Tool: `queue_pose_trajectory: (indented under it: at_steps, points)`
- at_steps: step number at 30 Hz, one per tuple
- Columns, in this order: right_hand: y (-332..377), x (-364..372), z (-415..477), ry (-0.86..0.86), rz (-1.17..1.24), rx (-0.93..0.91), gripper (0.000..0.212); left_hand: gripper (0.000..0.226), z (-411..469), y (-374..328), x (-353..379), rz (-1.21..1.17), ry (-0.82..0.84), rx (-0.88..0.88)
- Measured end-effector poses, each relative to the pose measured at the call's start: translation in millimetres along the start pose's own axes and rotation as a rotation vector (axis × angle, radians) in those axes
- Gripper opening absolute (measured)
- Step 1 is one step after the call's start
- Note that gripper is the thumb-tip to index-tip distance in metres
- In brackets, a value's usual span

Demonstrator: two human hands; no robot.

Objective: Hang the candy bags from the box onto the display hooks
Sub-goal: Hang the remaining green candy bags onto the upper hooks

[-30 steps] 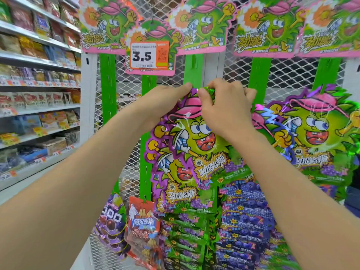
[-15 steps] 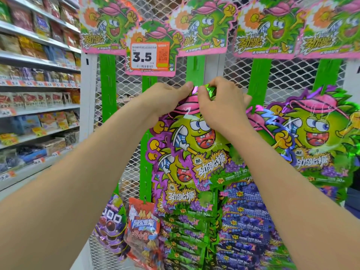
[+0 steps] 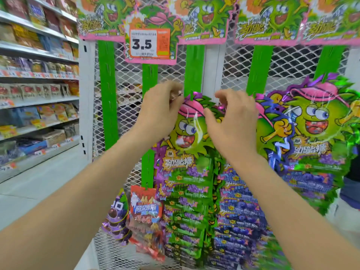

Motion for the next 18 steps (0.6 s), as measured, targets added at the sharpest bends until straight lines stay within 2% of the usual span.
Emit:
queue_pose_trajectory:
  at_steps: [2,4,5,7,9,10,12,15,18]
  points:
    - [12,-9,-30,-0.017,0.122,-0.155,0.02,0.025,-29,-6,-4,0.06,-0.129,0.078]
    - [21,-8,-72,0.123,0.314,-0.208,0.015,0.016,-65,-11,-2,-0.013,-0.159,0.115]
    - [20,-4,-95,0.242,0.378,-0.188,0.014,0.013,-84,-10,2,-0.098,-0.103,0.088]
    - [10,9,-146,0.53,0.4,-0.069,0.016,0.012,-124,-2,26,-0.343,0.16,-0.08]
    - [-13,24,-205,0.895,0.332,0.084,0.021,0.016,-175,9,63,-0.578,0.532,-0.287]
    - [-27,31,-238,1.084,0.282,0.152,0.024,0.017,-204,14,81,-0.632,0.696,-0.36]
    - [-54,36,-301,1.381,0.195,0.28,0.027,0.013,-262,29,118,-0.615,0.896,-0.48]
    - [-101,35,-381,1.621,0.025,0.431,0.027,0.013,-344,56,175,-0.513,1.11,-0.664]
    - [-132,34,-434,1.727,-0.134,0.441,0.023,0.009,-423,76,224,-0.364,1.38,-0.719]
Point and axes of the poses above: each hand's wrist, its own z-axis towards the middle knuckle, its own x-axis out of the palm, y = z × x, the point moved 6 cm from there along z, towards the middle knuckle, and after that the axes turned 11 degrees about z, right-handed, at the moved point
